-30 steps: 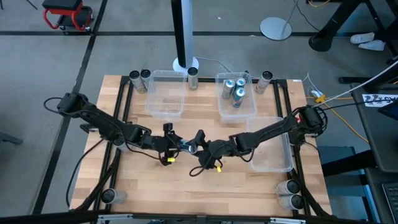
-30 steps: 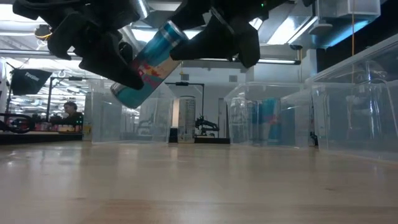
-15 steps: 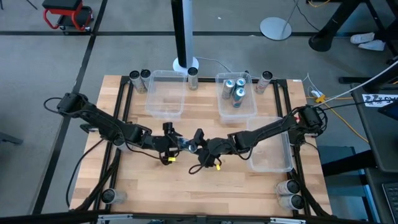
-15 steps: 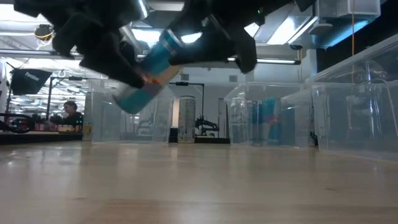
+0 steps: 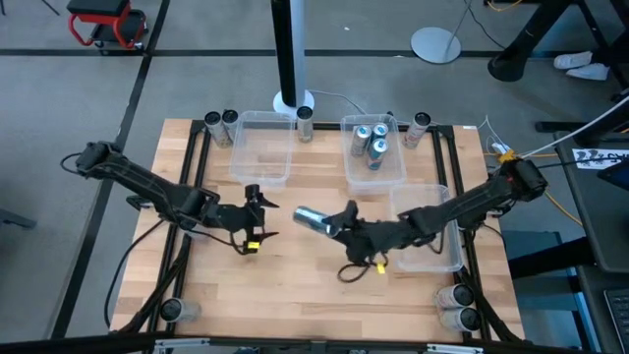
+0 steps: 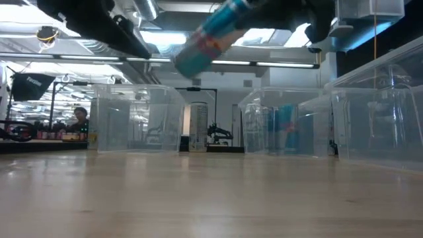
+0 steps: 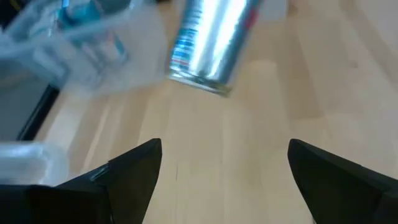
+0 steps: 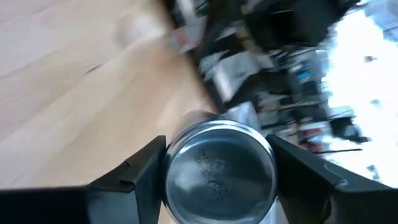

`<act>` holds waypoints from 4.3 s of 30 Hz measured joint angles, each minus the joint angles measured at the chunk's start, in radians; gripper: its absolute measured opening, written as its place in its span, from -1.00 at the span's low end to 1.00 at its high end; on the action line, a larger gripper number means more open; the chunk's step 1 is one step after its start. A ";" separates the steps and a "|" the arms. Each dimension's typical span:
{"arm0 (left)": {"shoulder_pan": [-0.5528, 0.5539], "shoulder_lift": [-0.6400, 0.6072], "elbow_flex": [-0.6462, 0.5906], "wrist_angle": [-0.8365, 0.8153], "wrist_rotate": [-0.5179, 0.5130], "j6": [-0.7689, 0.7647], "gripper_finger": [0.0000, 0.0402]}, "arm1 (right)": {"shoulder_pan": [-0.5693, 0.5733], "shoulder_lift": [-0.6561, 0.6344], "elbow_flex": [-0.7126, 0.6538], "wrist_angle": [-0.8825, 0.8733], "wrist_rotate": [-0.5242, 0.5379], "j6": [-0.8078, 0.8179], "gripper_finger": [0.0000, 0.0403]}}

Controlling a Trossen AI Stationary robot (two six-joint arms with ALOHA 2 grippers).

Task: Sort soda cans
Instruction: Put the blue soda can into the top right transparent bin

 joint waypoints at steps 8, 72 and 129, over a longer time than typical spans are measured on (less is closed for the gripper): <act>-0.004 -0.034 -0.092 0.184 0.006 0.142 0.67 | -0.085 -0.059 -0.263 0.597 -0.198 -0.068 0.18; 0.023 -0.037 0.253 -0.148 -0.084 0.177 0.16 | -0.053 -0.239 -0.218 0.426 -0.211 -0.199 0.79; 0.197 0.520 0.663 -0.965 0.498 -0.165 0.66 | -0.053 -0.186 -0.178 0.086 -0.075 -0.058 0.78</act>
